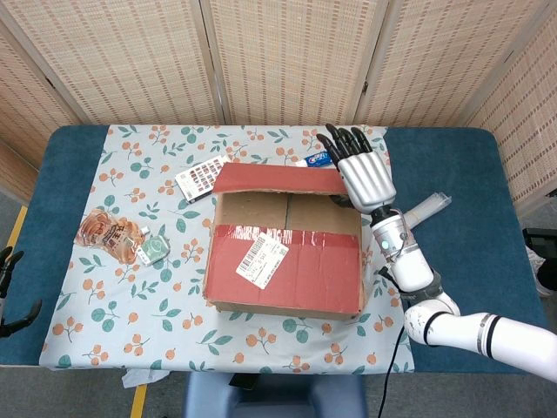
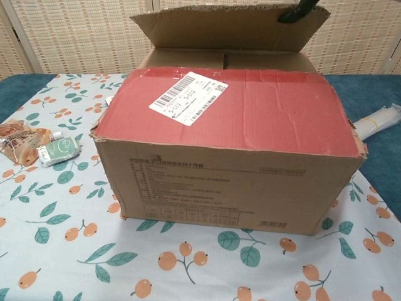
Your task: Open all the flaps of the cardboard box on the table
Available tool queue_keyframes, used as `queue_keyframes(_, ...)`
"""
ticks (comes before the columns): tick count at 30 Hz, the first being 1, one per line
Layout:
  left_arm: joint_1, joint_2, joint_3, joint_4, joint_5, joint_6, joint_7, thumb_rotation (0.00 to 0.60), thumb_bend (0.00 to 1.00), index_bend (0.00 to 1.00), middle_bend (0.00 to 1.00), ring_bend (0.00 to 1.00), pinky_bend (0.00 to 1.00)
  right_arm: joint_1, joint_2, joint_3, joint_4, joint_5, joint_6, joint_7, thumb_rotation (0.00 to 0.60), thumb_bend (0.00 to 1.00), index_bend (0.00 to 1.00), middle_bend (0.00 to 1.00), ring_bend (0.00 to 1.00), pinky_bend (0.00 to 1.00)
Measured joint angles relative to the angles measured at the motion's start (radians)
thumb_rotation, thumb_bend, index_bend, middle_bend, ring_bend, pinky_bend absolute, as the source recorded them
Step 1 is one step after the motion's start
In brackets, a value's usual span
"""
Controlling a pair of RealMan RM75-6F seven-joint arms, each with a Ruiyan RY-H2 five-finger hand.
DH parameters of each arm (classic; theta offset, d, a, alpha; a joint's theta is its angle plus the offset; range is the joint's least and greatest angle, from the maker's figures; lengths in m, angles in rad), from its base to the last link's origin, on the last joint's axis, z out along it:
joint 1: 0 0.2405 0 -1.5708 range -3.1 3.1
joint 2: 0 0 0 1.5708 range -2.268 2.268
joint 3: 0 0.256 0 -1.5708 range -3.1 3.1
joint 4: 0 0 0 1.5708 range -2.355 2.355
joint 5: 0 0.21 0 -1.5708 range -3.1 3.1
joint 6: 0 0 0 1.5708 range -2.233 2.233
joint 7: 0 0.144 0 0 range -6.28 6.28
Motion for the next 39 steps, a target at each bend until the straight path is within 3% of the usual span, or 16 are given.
queue_keyframes(9,-0.014,-0.008,-0.011,0.021,-0.042,-0.051,-0.009,0.600,0.41,0.00,0.00,0.00,0.00,0.117,-0.003,0.053,0.189,0.141,-0.112,0.005,0.600,0.30,0.00,0.00,0.00,0.00)
queue_keyframes(19,-0.030,-0.015,-0.024,0.062,-0.097,-0.124,-0.034,0.600,0.41,0.00,0.00,0.00,0.00,0.275,-0.116,0.071,0.628,0.219,-0.321,0.086,0.600,0.30,0.00,0.00,0.00,0.00)
queue_keyframes(23,-0.033,-0.017,-0.026,0.070,-0.106,-0.136,-0.034,0.600,0.41,0.00,0.00,0.00,0.00,0.300,-0.154,0.062,0.728,0.197,-0.373,0.169,0.600,0.30,0.00,0.00,0.00,0.00)
queue_keyframes(27,-0.032,-0.019,-0.026,0.068,-0.104,-0.131,-0.026,0.600,0.41,0.00,0.00,0.00,0.00,0.278,-0.141,0.050,0.689,0.143,-0.367,0.233,0.600,0.30,0.00,0.00,0.00,0.00)
queue_keyframes(30,-0.030,-0.020,-0.025,0.063,-0.098,-0.121,-0.017,0.600,0.41,0.00,0.00,0.00,0.00,0.239,-0.099,0.040,0.591,0.107,-0.341,0.261,0.600,0.30,0.00,0.00,0.00,0.00)
queue_keyframes(39,-0.030,-0.026,-0.023,0.051,-0.093,-0.112,0.034,0.600,0.41,0.00,0.00,0.00,0.00,0.038,0.155,0.014,0.123,-0.044,-0.283,0.455,0.600,0.30,0.00,0.00,0.00,0.00)
